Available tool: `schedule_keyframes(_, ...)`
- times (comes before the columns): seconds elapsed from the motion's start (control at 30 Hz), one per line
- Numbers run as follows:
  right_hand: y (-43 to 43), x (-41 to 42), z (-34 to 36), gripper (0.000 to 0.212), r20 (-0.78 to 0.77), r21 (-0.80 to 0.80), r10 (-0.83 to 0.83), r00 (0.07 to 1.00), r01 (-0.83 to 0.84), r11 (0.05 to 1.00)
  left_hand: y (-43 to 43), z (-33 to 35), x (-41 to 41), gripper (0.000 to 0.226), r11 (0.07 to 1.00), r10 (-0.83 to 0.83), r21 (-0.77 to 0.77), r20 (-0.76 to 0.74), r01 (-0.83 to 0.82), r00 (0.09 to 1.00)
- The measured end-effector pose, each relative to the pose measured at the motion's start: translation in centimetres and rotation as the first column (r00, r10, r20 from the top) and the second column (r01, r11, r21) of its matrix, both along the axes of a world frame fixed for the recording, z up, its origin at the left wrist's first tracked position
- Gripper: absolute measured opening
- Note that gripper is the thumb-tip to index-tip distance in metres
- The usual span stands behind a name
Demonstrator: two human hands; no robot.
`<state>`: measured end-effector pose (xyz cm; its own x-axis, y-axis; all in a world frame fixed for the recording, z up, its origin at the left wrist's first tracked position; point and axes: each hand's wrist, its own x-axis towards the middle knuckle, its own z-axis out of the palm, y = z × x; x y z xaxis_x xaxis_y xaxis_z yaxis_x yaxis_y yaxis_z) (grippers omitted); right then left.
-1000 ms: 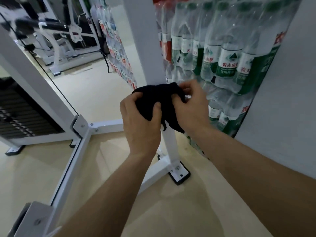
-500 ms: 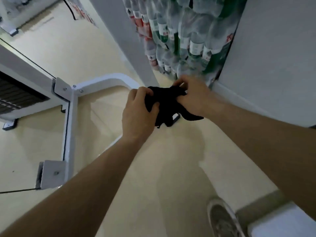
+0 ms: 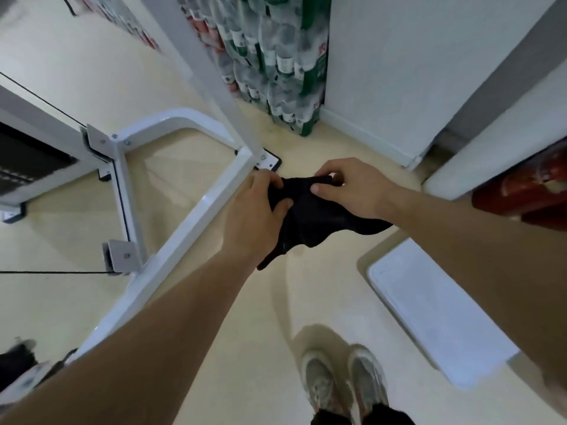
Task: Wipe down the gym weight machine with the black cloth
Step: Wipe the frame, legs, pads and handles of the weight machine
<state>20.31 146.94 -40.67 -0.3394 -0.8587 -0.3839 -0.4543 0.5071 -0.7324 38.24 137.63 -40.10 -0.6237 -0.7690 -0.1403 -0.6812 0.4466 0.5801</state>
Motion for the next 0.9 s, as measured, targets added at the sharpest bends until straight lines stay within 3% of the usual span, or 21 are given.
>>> schedule_keyframes(0.13,0.6,0.9,6.5,0.012,-0.036,-0.036,-0.009,0.999,0.008,0.999,1.1,6.6,0.6,0.023,0.999,0.025,-0.042,0.004,-0.025,1.000)
schedule_keyframes(0.43,-0.3,2.5,18.3,0.023,-0.021,-0.213,-0.005,1.000,0.000,0.977,0.6,18.3,1.7,0.028,0.967,0.132,-0.215,-0.029,-0.135,0.991)
schedule_keyframes(0.7,-6.7,0.8,27.0,0.020,-0.015,-0.352,-0.085,0.996,0.074,0.933,-4.3,28.1,-0.1,0.037,0.913,0.131,-0.378,-0.078,-0.151,0.988)
schedule_keyframes(0.9,-12.6,-1.1,33.4,0.016,-0.060,-0.410,-0.120,0.991,0.086,0.908,-9.5,32.6,-2.0,0.042,0.897,0.161,-0.389,-0.158,-0.211,0.974)
